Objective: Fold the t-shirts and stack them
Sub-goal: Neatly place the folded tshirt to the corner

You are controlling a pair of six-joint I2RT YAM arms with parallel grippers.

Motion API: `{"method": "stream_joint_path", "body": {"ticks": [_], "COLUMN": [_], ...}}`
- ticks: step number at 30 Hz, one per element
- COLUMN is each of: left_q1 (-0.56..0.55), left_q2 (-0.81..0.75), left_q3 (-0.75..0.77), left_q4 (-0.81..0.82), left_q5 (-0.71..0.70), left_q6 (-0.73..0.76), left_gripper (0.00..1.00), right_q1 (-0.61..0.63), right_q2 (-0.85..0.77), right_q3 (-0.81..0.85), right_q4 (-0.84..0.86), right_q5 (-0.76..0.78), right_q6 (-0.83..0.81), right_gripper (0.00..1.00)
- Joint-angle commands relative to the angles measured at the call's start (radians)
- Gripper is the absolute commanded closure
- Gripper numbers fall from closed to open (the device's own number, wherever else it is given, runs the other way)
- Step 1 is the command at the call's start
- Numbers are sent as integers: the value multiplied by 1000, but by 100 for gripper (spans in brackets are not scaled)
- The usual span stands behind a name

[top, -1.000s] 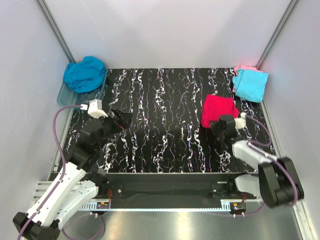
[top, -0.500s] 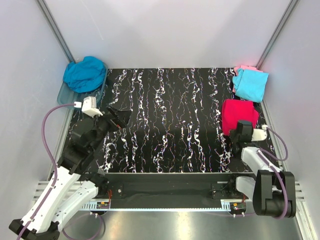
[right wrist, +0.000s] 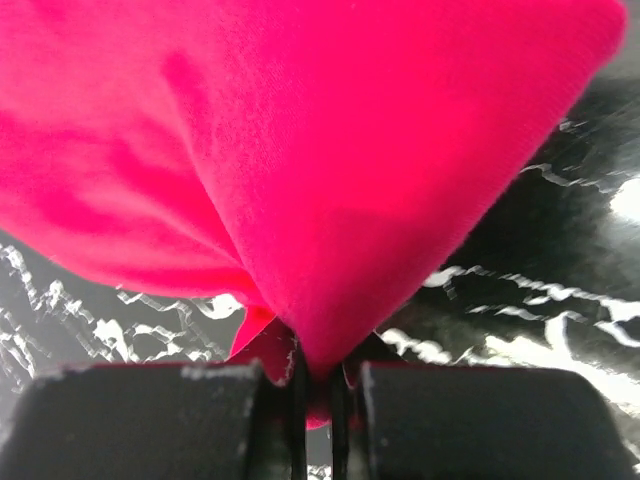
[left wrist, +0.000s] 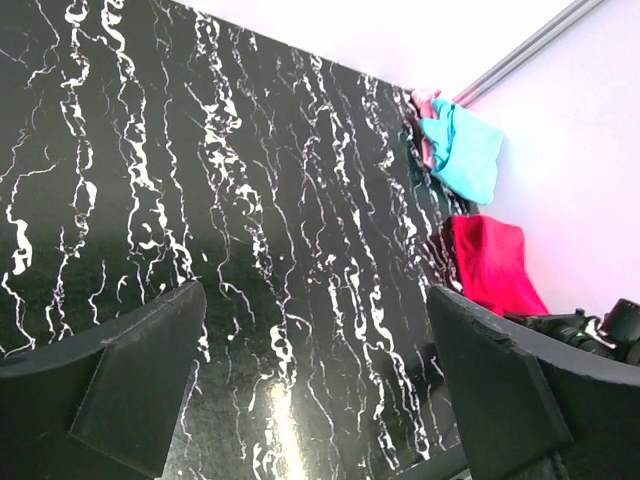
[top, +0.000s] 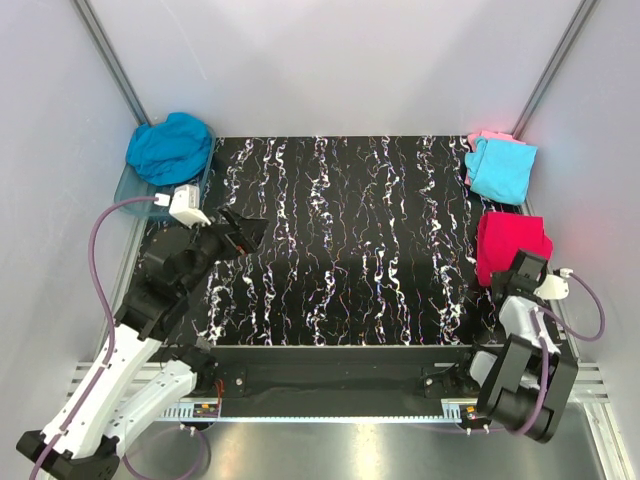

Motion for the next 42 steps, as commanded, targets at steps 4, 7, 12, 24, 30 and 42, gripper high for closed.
{"method": "stream_joint_path", "body": {"ticks": [4,7,12,24,30,42], "left_q1": [-3,-3,-3,-2,-2,-2], "left_q2": [1,-12,-38,-87,-93,-95], "left_q3": [63,69,77,129,153,129], "left_q4": [13,1,-41,-133,-156,-154], "left_q5": [13,1,-30,-107,-127,-130], "left_q6": [52,55,67,105,115,93], "left_gripper": [1,1,1,1,1,1], "right_q1": [-90,-93,-110,-110,-110,-108], "right_q2": [91,139,248,439,450,93], "right_q3": [53,79,152,278,284,241], "right_q4": [4,12,33,66,103,-38], "right_q5": [-116,-146,-199,-223,-266,-189], "right_q6": [-35,-14,15,12,-11,-20], "right_gripper": [99,93,59,67,67,24]}}
